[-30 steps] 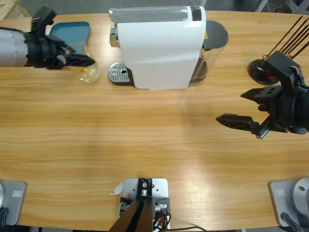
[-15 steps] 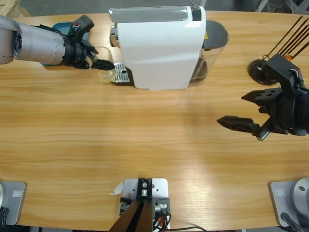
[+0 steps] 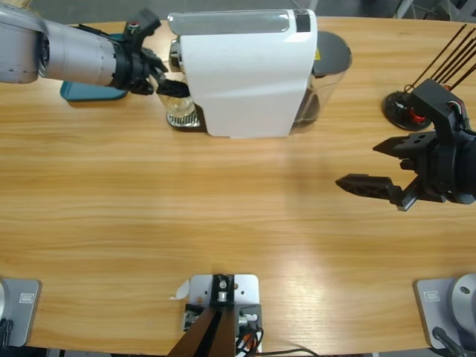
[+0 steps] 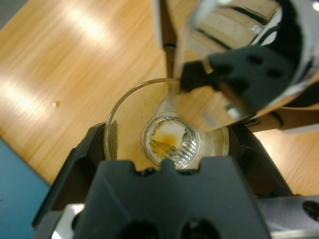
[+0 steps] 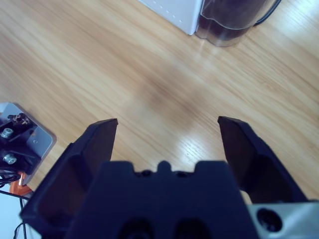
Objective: Pour coffee
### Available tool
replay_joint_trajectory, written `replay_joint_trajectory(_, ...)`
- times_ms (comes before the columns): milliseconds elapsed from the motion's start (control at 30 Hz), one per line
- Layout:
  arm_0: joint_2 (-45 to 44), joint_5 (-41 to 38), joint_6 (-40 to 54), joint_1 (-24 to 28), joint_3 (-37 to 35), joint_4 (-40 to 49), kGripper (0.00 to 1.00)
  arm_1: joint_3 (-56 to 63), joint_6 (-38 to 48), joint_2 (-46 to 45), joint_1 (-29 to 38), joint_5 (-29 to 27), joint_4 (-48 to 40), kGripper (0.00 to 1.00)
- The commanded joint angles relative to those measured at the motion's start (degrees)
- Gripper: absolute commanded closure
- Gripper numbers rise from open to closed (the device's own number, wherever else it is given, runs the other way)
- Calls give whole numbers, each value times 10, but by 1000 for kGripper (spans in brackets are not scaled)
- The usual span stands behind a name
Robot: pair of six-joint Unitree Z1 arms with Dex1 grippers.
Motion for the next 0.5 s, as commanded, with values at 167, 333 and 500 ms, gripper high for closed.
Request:
replay_joint_trajectory(167, 54, -14, 6, -15, -5, -9, 828, 15, -8, -1, -9, 8, -9, 110)
replay_joint_trajectory(333, 56, -13, 6, -15, -2, -9, 37, 15, -8, -1, -9, 8, -9, 110)
replay_joint_trajectory(500, 56, -13, 6, -15, 1, -9, 4, 15, -8, -2, -10, 8, -9, 110)
